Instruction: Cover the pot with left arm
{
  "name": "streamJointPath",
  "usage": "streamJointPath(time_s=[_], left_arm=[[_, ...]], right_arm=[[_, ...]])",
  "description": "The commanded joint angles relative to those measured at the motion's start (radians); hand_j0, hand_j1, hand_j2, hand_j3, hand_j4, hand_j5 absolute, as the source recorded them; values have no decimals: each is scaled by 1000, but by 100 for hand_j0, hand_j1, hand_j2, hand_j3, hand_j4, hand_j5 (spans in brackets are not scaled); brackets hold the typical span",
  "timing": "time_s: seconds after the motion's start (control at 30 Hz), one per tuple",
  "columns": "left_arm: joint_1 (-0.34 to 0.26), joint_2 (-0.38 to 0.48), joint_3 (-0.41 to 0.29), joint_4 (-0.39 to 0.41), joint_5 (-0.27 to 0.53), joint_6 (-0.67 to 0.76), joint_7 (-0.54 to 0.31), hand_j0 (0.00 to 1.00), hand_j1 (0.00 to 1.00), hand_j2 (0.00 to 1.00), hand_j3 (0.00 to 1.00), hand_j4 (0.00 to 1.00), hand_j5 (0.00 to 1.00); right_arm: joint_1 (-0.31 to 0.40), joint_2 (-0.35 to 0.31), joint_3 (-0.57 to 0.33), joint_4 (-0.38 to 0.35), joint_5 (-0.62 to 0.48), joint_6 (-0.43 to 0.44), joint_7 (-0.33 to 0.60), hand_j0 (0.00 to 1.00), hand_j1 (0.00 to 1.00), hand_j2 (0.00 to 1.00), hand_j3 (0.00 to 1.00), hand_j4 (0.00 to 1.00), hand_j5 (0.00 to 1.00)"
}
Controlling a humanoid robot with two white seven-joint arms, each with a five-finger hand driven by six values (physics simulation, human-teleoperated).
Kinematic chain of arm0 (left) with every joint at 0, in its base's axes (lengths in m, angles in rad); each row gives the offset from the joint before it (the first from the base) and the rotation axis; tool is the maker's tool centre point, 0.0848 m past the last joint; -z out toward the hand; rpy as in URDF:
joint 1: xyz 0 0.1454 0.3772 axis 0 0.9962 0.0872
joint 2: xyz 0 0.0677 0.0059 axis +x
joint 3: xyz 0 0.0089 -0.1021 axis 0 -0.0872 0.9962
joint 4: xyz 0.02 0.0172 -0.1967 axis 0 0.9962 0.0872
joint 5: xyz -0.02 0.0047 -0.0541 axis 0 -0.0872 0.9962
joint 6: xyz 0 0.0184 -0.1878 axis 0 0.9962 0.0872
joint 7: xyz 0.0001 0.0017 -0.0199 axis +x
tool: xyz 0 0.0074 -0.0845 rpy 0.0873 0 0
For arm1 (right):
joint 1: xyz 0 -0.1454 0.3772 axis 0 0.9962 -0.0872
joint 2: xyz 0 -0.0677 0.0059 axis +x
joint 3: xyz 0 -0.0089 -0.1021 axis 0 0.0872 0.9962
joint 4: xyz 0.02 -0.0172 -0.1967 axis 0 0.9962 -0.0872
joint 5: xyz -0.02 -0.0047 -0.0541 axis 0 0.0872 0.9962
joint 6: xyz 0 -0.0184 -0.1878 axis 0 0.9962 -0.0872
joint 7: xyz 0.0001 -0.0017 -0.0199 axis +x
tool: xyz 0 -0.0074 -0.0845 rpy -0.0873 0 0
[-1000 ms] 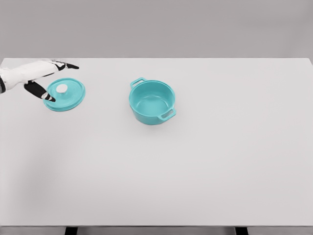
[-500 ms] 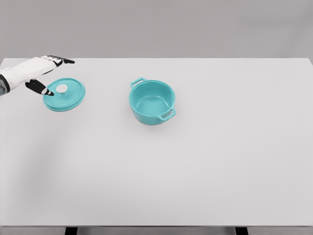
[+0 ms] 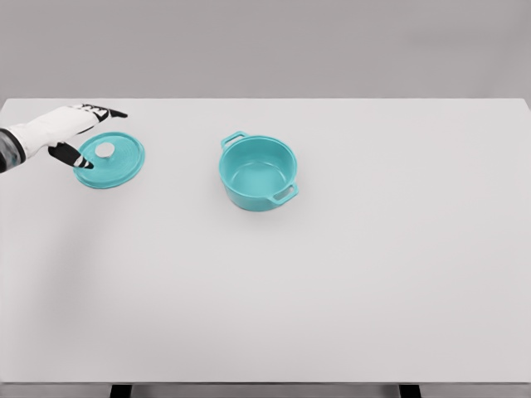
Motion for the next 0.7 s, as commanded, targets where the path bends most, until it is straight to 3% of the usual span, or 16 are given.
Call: streamJointPath(time_s=[0.0,0.17,0.67], left_arm=[[-2,-4,3,11,5,1,1,91,91,91,91,91,91],[-12,-28,-1,48,4,1,-1,91,91,91,91,91,91],[-14,-36,-6,54,5,1,-5,83,83,83,83,83,83]], right_arm=[[0,0,0,0,1,0,0,100,100,100,100,100,100],[0,0,0,0,1,0,0,100,100,100,100,100,100],[0,0,0,0,1,0,0,100,100,100,100,100,100]])
